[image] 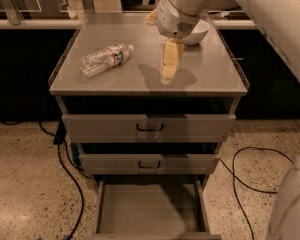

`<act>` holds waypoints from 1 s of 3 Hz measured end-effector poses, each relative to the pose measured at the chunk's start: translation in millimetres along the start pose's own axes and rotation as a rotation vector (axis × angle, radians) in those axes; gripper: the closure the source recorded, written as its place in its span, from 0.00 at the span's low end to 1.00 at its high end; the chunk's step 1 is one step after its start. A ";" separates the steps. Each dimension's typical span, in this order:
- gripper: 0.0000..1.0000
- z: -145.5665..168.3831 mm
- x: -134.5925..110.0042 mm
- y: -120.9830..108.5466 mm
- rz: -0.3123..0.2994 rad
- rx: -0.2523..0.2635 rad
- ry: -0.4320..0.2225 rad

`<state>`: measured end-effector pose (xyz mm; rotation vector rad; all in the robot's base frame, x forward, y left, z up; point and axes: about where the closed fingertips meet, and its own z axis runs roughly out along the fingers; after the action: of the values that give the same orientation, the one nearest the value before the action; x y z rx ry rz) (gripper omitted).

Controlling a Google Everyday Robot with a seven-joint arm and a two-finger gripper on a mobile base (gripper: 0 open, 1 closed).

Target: Place water bottle into bottom drawer

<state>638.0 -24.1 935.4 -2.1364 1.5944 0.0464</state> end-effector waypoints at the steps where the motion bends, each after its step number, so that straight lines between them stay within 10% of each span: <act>1: 0.00 4.5 3.1 -1.2 0.006 0.003 0.003; 3: 0.00 35.4 11.8 -27.8 -0.033 -0.002 -0.010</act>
Offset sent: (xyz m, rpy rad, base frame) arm 0.0313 -0.0020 -0.0214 -0.0064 -0.0115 0.0090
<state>675.9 -15.0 910.1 -2.1593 1.5539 0.0481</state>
